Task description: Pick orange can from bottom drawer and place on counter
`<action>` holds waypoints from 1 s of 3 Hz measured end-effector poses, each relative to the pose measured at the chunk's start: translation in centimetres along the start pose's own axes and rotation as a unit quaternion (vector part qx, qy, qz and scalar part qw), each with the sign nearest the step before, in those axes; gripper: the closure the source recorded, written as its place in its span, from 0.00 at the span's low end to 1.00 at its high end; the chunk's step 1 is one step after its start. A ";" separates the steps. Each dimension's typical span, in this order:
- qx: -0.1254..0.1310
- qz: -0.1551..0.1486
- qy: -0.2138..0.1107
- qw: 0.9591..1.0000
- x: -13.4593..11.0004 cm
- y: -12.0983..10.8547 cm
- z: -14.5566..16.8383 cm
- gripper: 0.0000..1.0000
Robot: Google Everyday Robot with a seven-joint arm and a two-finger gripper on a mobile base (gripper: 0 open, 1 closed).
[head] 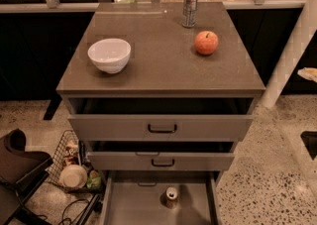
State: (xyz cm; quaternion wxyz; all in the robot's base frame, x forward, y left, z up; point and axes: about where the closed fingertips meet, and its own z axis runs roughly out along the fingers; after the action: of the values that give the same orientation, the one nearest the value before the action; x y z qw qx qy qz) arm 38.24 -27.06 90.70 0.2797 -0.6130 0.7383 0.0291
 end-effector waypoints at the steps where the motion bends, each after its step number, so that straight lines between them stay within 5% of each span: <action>1: 0.013 -0.009 -0.026 1.000 4.3 4.3 4.0 0.00; 3: 0.022 -0.003 -0.038 0.999 4.6 4.1 4.8 0.00</action>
Offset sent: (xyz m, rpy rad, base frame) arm -0.0452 -0.0166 -0.1041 0.0404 -0.0508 0.0165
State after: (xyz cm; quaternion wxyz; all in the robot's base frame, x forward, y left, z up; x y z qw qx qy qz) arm 35.90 -28.30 83.37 0.3212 -0.6070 0.7260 0.0354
